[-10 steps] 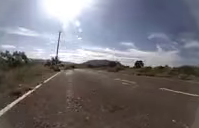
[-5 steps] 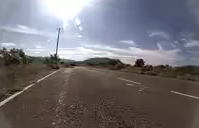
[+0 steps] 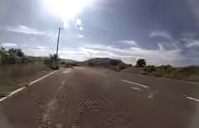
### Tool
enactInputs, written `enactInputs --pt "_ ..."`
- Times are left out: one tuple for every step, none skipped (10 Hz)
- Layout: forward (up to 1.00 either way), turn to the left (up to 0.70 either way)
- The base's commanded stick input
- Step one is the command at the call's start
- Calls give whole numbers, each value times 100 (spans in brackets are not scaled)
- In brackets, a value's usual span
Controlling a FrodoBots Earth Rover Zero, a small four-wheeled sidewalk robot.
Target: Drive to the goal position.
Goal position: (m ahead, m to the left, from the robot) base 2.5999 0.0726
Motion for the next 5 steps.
enactInputs --pt "100 0" --pt "100 0" --pt "100 1" --pt "100 1" --pt "100 2"
